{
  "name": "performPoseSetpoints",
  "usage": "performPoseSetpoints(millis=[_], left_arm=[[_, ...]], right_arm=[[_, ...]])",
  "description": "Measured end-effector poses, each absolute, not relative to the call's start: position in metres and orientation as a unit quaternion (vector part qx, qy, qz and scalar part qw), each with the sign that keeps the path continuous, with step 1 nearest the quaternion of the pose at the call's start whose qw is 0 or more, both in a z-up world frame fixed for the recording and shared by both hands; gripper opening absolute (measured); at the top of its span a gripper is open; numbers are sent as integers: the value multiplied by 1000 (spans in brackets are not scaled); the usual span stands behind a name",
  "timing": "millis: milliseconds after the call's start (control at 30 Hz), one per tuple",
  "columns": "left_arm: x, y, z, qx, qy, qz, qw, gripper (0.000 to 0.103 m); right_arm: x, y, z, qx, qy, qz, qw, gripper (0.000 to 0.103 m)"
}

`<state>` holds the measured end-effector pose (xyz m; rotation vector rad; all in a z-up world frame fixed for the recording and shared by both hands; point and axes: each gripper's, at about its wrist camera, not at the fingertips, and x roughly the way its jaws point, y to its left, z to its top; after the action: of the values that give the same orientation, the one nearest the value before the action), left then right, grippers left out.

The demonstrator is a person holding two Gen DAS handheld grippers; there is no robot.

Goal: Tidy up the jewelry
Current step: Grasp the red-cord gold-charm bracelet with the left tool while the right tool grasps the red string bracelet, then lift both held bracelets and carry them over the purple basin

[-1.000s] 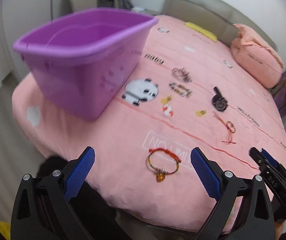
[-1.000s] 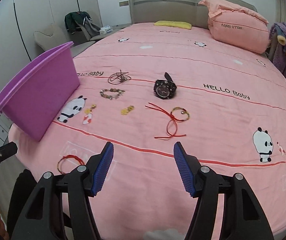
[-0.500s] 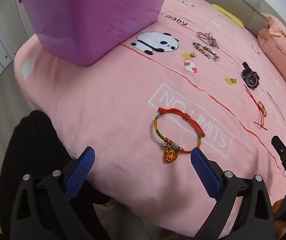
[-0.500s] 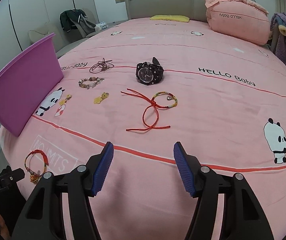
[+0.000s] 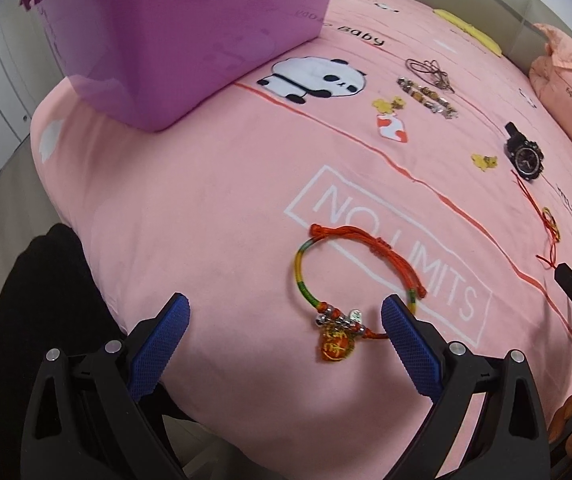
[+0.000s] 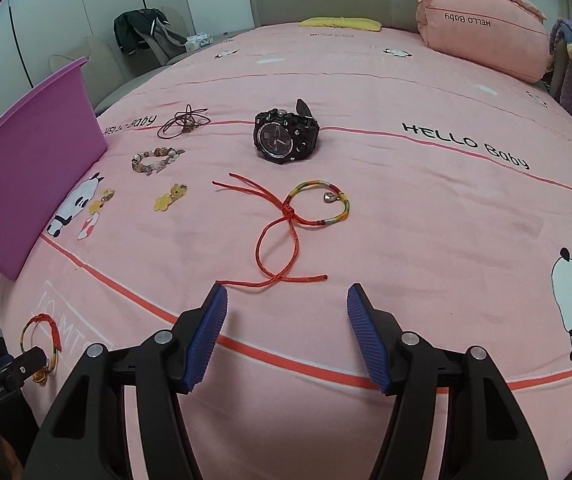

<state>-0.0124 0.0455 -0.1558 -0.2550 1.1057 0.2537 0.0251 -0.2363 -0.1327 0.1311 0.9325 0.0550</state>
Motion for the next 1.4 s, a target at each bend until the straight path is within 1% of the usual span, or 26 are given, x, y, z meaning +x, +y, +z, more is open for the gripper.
performPoseSetpoints(millis=[333,633,733,800,900,967,1033,1100,1133,1167,1200,1233,1300,1400], left_arm=[[-3,45,-168,-128,527,133,830,95],[1,42,-171,-123,519,141,834,95],[3,39,-172,-110,523,143,833,93],[5,33,-171,-96,524,140,834,86],[7,29,-169,-84,526,133,836,77],[8,27,-167,-79,527,129,836,72],[11,24,-165,-73,529,123,836,66],[14,19,-163,-64,530,115,837,52],[15,17,-162,-61,531,109,838,48],[16,14,-161,-58,532,104,839,40],[17,12,-160,-55,532,99,839,32],[17,11,-159,-54,532,94,840,27],[18,10,-158,-59,534,73,840,6],[20,7,-155,-61,535,58,841,5]], right_arm=[[51,-225,-147,26,472,11,881,60],[52,-216,-151,-6,469,1,883,59],[53,-213,-152,-15,474,1,881,55],[54,-210,-152,-22,478,0,878,52],[56,-207,-152,-25,483,-4,875,43],[57,-205,-152,-31,485,-10,874,31],[57,-203,-153,-35,486,-13,873,24],[58,-202,-153,-35,488,-14,872,18],[58,-201,-153,-35,490,-15,871,13],[59,-201,-152,-35,492,-16,870,4],[59,-202,-152,-36,494,-17,869,3],[58,-202,-151,-34,494,-17,868,3],[57,-202,-149,-31,494,-16,869,3],[53,-204,-145,-22,492,-14,870,3]])
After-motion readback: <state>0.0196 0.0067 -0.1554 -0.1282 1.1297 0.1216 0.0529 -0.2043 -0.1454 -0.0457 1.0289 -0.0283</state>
